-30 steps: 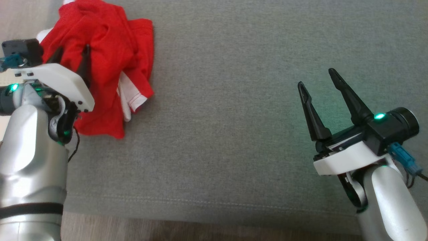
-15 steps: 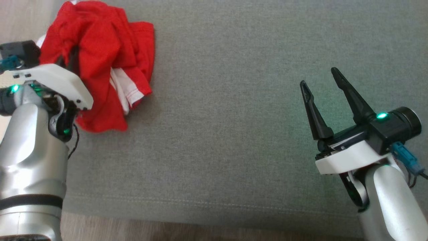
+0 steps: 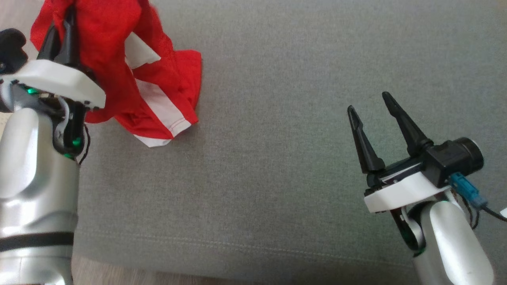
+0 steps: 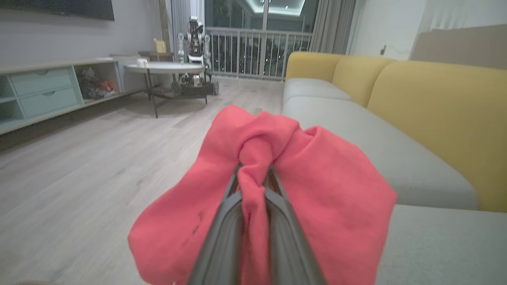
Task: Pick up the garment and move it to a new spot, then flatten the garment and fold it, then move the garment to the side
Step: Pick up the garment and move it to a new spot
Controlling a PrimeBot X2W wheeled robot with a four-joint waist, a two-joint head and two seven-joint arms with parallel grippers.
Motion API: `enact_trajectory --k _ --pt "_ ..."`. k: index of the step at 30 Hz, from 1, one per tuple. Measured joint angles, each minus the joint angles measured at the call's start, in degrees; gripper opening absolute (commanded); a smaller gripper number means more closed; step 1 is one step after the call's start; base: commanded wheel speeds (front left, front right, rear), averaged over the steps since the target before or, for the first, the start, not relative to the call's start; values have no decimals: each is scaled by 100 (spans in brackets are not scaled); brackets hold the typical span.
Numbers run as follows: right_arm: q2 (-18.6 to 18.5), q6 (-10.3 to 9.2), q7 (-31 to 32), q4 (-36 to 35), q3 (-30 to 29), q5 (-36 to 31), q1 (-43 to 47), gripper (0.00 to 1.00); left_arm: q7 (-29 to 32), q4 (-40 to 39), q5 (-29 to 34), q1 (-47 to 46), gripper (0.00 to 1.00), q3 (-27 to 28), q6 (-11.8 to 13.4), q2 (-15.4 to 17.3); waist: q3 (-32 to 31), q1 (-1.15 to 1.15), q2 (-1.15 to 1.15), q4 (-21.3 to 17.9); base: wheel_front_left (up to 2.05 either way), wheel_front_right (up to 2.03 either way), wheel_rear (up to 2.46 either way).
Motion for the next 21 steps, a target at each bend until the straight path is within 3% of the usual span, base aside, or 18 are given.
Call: enact_trajectory --k 5,10,15,21 --pt "111 0 -71 153 -14 0 7 100 55 -823 -67 316 0 -180 -1 -53 -309 0 0 -16 0 0 0" --pt "143 0 -122 164 -105 0 0 100 345 -1696 -100 461 0 -557 -2 -328 -450 0 0 -208 0 0 0" --pt "151 0 -170 142 -200 0 -52 100 549 -2282 -216 455 0 -913 90 -788 -439 0 0 -544 0 0 0" --pt "159 0 -182 -83 -328 74 -370 100 560 -2383 -358 293 0 -1407 318 -998 -301 0 0 -1114 0 0 0"
